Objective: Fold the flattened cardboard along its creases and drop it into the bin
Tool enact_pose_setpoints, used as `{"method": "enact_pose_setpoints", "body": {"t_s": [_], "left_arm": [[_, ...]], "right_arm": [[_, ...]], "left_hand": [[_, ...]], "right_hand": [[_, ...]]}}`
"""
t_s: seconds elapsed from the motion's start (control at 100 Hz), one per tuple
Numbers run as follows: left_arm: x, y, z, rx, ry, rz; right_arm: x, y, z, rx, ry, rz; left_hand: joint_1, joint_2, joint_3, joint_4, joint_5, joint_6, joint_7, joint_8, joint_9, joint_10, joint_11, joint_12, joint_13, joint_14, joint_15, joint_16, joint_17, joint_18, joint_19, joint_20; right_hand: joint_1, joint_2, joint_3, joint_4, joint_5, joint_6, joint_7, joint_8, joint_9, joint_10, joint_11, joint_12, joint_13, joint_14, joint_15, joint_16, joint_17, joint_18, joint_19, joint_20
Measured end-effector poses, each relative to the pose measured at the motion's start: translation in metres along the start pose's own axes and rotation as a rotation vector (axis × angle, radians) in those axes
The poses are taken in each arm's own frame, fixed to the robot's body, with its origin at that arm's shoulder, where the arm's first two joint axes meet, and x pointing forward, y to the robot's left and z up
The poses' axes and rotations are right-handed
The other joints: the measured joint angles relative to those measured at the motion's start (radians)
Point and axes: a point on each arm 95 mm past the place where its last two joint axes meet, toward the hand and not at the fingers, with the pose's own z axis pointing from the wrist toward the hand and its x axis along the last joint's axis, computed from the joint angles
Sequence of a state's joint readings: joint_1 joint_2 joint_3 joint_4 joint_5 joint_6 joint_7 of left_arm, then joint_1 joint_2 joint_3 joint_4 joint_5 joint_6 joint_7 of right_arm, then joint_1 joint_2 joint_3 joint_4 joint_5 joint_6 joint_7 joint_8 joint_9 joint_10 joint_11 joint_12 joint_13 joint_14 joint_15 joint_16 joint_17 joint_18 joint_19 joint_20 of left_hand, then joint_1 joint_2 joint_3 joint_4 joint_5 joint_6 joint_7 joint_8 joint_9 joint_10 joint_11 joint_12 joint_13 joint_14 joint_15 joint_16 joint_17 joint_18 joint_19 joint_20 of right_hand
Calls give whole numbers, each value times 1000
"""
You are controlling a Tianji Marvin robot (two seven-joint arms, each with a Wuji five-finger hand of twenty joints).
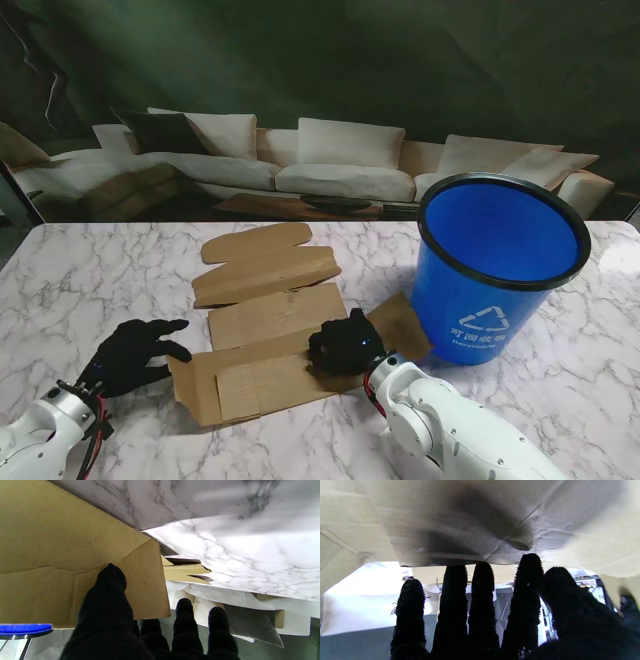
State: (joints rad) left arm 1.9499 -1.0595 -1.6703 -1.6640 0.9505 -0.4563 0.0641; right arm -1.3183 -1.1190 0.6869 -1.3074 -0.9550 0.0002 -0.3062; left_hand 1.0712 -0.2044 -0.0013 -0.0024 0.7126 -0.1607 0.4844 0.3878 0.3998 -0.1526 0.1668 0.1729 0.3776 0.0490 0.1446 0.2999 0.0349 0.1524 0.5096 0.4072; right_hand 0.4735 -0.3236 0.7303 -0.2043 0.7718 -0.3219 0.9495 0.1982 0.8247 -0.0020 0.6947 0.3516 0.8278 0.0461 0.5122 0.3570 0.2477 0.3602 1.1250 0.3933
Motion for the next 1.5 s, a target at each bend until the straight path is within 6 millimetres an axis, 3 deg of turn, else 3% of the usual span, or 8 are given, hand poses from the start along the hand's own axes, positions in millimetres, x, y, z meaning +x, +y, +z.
{"method": "enact_pose_setpoints", "body": {"t_s": [0.14, 0.31, 0.55, 0.71, 0.98, 1.24, 1.35, 1.5], "left_arm": [[2, -3, 2, 26, 2, -28], [5, -9, 4, 50, 10, -50], [8, -17, 5, 99, 18, -121], [10, -24, 3, 121, 23, -126], [18, -37, -3, 174, 53, -156], [28, -44, -10, 204, 85, -208], [29, -43, -11, 200, 88, -217], [30, -43, -11, 197, 91, -225]], "right_arm": [[2, -2, -7, 79, 60, 40], [1, -5, -15, 240, 117, 133], [0, 0, -24, 266, 135, 52], [1, 2, -30, 254, 139, 11], [4, 8, -33, 242, 144, -73], [6, 3, -32, 204, 61, -79], [6, 2, -31, 200, 42, -62], [5, 2, -30, 164, 16, -10]], "left_hand": [[2, -8, 0, 0, 0, 2, 7, 11, 0, 0, 0, 0, 0, 3, 0, 1, 0, 0, 0, 2], [10, -9, 0, 0, 7, 15, 8, 22, 12, 4, 3, 0, 1, 5, 0, 11, 0, 13, 0, 12], [11, -17, 0, -2, 11, 19, 9, 33, 26, 10, 10, 1, 12, 15, 4, 14, 1, 25, 0, 14], [11, -17, 0, -2, 11, 22, 9, 38, 37, 11, 10, 1, 12, 17, 4, 18, 2, 26, 0, 24], [11, -17, 1, -2, 12, 28, 10, 62, 50, 11, 11, 1, 26, 27, 7, 24, 3, 39, -2, 35], [11, -17, 1, -2, 37, 56, 27, 75, 62, 21, 11, 1, 45, 29, 8, 25, 8, 40, -3, 37], [11, -17, 1, -2, 37, 59, 27, 83, 62, 21, 11, 1, 50, 30, 8, 25, 9, 47, -3, 37], [11, -17, 3, -2, 38, 67, 30, 88, 62, 21, 11, 1, 50, 31, 8, 25, 11, 51, -15, 38]], "right_hand": [[-111, 178, -93, 77, -76, 108, -200, 53, -107, 1, -126, -27, -148, -2, -175, -61, -69, -27, -60, -50], [-287, 195, -225, 100, -450, 233, -399, 72, -461, 84, -243, -86, -463, 18, -354, -184, -283, -70, -270, -139], [-402, -21, -120, 111, -641, 298, -679, -21, -621, 102, -466, -198, -566, 29, -481, -286, -319, -58, -475, -220], [-412, -137, -40, 111, -639, 298, -965, 82, -631, 101, -585, -251, -589, 29, -493, -307, -320, -69, -515, -238], [-408, -249, 11, 107, -604, 347, -991, -187, -630, 161, -711, -343, -601, 61, -497, -319, -320, -46, -536, -274], [-67, -235, -63, 159, -605, 347, -1016, -212, -631, 165, -714, -351, -601, 73, -498, -321, -331, -24, -536, -320], [-10, -93, -186, 159, -605, 344, -1013, -209, -631, 173, -719, -351, -601, 74, -504, -321, -335, -23, -541, -348], [329, 213, -640, 160, -626, 206, -906, 303, -631, 125, -720, -351, -601, 65, -505, -321, -346, -22, -543, -376]]}}
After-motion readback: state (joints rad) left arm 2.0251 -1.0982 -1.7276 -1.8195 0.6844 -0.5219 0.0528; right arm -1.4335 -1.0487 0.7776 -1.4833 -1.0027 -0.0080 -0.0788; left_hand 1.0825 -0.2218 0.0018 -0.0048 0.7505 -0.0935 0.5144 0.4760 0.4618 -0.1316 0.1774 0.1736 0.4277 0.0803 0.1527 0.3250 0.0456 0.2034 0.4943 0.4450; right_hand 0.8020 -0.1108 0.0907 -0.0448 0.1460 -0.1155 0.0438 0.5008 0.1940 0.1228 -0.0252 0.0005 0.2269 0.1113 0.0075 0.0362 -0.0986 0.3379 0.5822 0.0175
